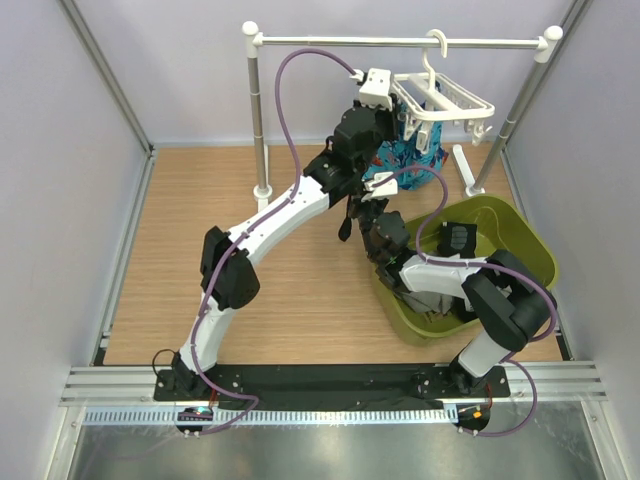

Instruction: Remove the socks clipped to the hanger

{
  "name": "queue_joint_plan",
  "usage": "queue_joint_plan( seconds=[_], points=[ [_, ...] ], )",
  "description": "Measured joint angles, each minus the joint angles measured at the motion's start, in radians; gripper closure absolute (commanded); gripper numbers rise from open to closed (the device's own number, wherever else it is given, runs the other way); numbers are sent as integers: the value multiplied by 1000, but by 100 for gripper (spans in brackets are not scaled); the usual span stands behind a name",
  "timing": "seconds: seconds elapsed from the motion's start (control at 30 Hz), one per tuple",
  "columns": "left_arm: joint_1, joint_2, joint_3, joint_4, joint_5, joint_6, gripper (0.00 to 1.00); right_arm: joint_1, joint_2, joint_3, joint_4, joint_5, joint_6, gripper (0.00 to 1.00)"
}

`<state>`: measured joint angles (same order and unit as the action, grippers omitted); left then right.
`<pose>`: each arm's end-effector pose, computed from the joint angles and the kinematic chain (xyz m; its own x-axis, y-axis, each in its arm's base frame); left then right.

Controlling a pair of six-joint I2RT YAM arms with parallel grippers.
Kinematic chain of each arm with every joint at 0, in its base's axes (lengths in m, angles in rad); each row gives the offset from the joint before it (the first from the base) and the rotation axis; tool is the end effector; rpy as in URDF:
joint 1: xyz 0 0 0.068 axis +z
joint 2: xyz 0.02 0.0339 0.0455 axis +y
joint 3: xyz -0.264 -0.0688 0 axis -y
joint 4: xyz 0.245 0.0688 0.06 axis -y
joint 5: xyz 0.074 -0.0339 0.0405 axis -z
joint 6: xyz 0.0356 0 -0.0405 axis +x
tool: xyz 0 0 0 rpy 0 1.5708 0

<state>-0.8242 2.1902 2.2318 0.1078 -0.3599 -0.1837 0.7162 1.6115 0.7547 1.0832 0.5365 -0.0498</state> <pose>0.3635 -0.3744 0.4146 0.0171 -0.2702 -0.9626 0.4613 0.8563 -0.2322 0.2672 0.2085 0.2549 0.1785 0.0986 -0.9790 -0.1799 0.9815 0.0661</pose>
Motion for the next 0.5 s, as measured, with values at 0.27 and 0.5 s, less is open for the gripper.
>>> queue_joint_plan(
  seconds=[0.27, 0.5],
  points=[
    [-1, 1, 30, -10, -7, 6, 100, 1, -2, 0, -7, 0, 0, 99],
    [-1, 1, 44, -12, -6, 0, 100, 2, -2, 0, -9, 0, 0, 99]
  ],
)
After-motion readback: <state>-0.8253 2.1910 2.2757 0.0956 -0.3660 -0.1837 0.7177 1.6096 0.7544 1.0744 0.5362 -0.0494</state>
